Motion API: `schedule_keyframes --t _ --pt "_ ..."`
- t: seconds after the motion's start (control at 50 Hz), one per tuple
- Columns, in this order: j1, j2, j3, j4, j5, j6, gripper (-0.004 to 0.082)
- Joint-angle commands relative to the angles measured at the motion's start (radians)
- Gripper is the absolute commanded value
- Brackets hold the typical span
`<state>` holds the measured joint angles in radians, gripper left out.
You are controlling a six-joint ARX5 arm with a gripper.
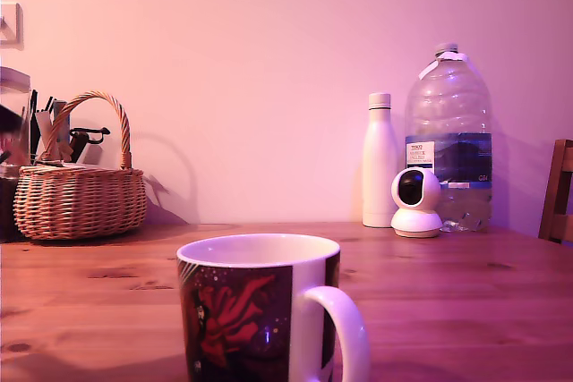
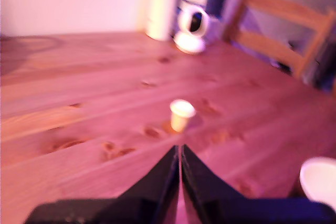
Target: Pick up the coffee capsules from the table one by one and drop them inside the nearest coffee cup
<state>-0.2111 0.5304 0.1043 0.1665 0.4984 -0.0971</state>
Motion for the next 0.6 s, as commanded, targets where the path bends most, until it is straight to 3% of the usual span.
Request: schedule_keyframes --t 0.0,0.1,0.12,0.24,0.3,0.4,0.44,0.5,0.58 --pt "-0.016 0.05 -0.004 0.048 0.002 0.076 -0.0013" --pt "-0.045 0.129 -0.004 0.125 0.002 0.076 -0.0013" --pt "-0.05 0.143 -0.004 0.136 0.002 0.152 -0.0013" --pt "-0.074 0.214 -0.004 0.187 -0.002 0.159 0.0007" --pt "-0.085 0.247 -0.004 0.211 -0.001 0.159 0.0138" --pt "-0.108 0.289 -0.004 0.263 -0.002 0.159 0.0553" --pt "-0.117 0.302 -0.004 0.278 -0.001 0.159 0.0662" --pt "-0.135 0.319 -0.004 0.284 -0.001 0.159 0.0731" --pt "-0.151 0.338 -0.004 0.285 -0.002 0.159 0.0733"
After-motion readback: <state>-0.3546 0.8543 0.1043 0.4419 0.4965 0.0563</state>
